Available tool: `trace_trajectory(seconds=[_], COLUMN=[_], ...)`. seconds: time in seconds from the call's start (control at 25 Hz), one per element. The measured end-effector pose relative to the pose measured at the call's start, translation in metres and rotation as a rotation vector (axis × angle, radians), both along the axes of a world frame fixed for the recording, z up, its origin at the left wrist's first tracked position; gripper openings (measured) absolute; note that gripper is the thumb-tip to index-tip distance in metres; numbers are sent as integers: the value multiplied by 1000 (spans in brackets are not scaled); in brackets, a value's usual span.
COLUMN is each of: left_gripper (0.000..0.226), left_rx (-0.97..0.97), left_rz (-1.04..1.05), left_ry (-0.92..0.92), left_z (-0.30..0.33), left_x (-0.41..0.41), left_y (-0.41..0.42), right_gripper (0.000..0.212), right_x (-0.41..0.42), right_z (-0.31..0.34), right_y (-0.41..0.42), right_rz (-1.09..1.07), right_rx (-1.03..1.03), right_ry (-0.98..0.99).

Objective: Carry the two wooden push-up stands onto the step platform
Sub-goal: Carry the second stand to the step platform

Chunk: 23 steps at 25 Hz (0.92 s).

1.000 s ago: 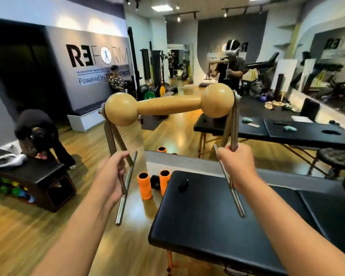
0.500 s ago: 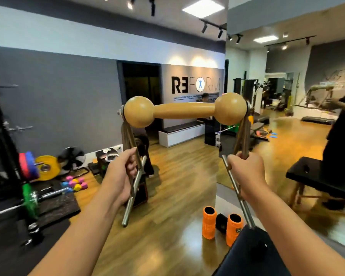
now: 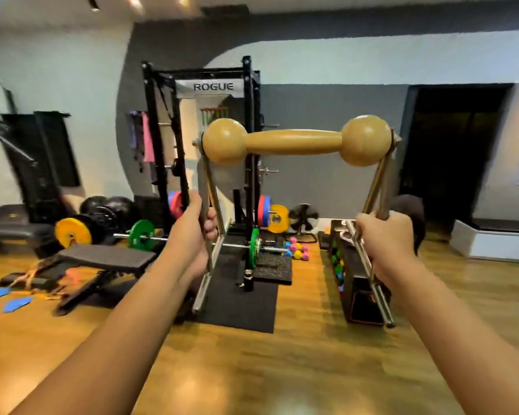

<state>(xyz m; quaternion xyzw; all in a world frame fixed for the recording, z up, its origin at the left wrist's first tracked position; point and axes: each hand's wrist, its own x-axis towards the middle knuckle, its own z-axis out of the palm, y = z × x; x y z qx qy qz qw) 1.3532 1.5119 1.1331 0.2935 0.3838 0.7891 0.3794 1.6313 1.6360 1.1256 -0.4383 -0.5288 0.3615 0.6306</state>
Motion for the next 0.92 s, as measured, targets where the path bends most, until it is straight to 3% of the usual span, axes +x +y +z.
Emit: trace_trajectory(seconds=[0.44, 0.68, 0.92], left_gripper=[46, 33, 41], left_rx=[83, 80, 3], left_rz=[580, 775, 932], left_ry=[17, 36, 29], left_z=[22, 38, 38], left_x=[-181, -263, -321], left_y=[-193, -281, -324], right_gripper=[31, 25, 37], right_x=[-284, -426, -540], right_z=[37, 48, 46], right_y=[-67, -122, -154], right_rz=[537, 742, 918], right_rx=[71, 56, 77], right_ry=[15, 12, -4])
